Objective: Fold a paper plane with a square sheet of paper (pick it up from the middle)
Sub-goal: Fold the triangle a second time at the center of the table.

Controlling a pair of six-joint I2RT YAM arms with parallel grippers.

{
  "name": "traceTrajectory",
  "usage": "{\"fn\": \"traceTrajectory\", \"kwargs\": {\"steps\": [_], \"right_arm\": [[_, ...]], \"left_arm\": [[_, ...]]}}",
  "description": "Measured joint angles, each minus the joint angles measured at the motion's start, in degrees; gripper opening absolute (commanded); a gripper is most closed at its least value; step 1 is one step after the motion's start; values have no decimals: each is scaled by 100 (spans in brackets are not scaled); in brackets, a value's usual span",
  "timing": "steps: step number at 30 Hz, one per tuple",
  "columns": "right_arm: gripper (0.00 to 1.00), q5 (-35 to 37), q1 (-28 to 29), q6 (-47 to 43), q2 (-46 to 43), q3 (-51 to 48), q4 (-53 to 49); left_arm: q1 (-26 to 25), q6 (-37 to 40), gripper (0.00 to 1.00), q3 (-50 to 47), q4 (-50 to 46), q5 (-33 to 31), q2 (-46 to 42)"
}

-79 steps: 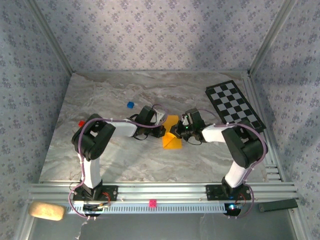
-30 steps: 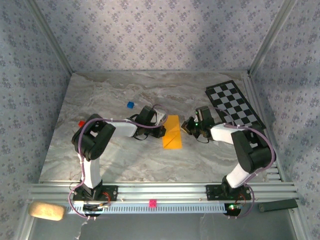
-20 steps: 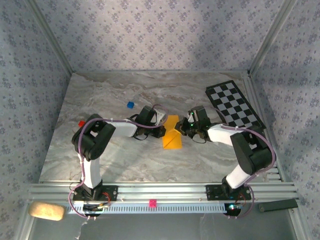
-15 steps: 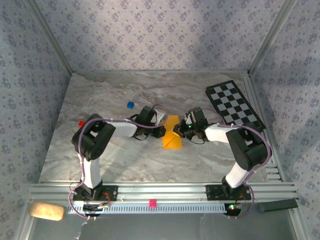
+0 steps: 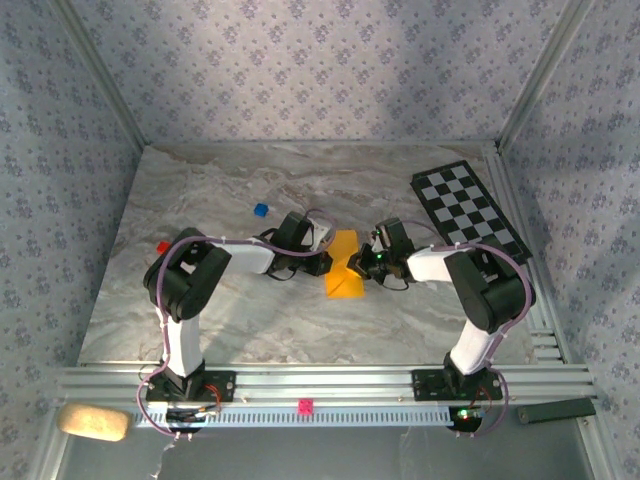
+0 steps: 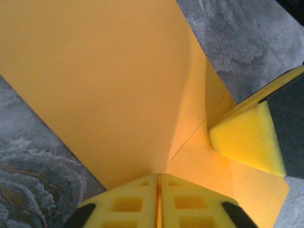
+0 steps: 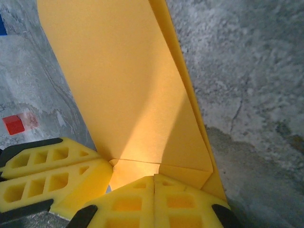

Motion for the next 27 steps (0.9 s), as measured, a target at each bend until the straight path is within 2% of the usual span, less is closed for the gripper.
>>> {"fn": "traceTrajectory", "kwargs": {"steps": [3, 7, 8, 11, 13, 16, 22, 27], "right_arm": [[2, 7, 4, -20, 0, 0, 0], [2, 31, 22, -22, -4, 0, 0], [2, 37, 28, -22, -4, 0, 0], [2, 61, 44, -22, -9, 0, -4], [2, 61, 44, -22, -9, 0, -7], [2, 63, 44, -22, -11, 0, -9], [2, 96, 44, -22, -20, 0, -17], [2, 101, 44, -22, -20, 0, -17]], "left_arm": [[0, -133, 31, 44, -188, -31, -111], [79, -422, 32, 105, -627, -203, -389], [101, -503, 31, 177, -765, -240, -452], [125, -817, 18, 424, -1038, -260, -647], [125, -1036, 8, 501, -1049, -50, -763], [83, -1379, 0, 549, -1025, 492, -778], [-125, -1963, 0, 549, -975, 1373, -505], [-247, -2103, 0, 551, -966, 1751, -249]]}}
